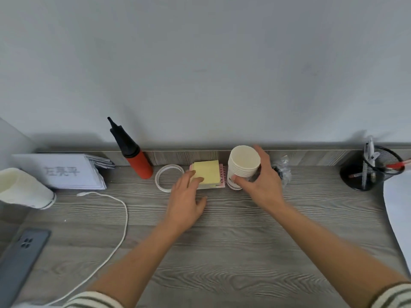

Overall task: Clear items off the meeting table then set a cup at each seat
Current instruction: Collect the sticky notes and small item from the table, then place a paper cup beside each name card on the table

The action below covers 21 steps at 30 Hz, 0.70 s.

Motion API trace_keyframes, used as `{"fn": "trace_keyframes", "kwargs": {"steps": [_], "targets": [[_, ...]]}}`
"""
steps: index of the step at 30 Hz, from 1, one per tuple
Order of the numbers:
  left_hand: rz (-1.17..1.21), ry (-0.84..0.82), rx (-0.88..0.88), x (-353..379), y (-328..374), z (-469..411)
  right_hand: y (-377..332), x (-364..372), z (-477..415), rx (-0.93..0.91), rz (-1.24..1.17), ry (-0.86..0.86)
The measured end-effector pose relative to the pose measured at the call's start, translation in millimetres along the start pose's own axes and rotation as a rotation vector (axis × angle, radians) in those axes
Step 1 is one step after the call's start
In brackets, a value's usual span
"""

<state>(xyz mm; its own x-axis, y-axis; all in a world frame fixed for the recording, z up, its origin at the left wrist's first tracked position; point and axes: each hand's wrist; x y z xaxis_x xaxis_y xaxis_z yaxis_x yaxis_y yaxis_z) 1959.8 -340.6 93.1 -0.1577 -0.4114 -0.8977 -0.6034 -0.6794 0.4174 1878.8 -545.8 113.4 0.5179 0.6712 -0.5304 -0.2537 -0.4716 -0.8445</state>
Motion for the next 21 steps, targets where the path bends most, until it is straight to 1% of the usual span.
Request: {"fn": "trace_keyframes", "kwargs": {"steps": [3, 7, 10, 14, 19, 21], "targets": [[0.095, -0.013, 0.039, -14.7, 11.8, 14.5, -12.2, -10.1, 25.0, 0.020, -0.219, -0.016], [0.276, -0.151, 0.079, -34.0, 24.9, 44.3, -35.5, -13.3, 73.4, 0.062, -0.382, -0.014], [0.400, -0.239, 0.105, -43.8, 26.4, 64.4, -50.9, -6.8, 114.8, 0.134, -0.496, -0.008], [0.481, -0.315, 0.188, -48.1, 14.1, 86.9, -61.1, 5.7, 170.1, 0.221, -0.546, -0.048], [0.491, -0.448, 0.360, -46.3, 8.3, 118.2, -64.0, 10.4, 230.8, 0.355, -0.615, 0.007], [0.535, -0.488, 0.392, -44.5, 15.8, 131.8, -67.1, 8.7, 256.0, 0.384, -0.629, 0.051]]}}
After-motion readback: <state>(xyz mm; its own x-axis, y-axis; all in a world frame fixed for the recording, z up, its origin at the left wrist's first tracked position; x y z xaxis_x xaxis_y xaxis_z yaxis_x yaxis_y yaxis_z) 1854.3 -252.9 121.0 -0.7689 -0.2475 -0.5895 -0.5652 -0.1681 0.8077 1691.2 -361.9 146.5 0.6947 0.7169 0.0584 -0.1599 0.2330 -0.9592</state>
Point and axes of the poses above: each hand's wrist, its own z-axis away from the middle knuckle, its own x-axis out of the palm, y = z × x, and after that the axes turned 1 degree about -z, right-handed
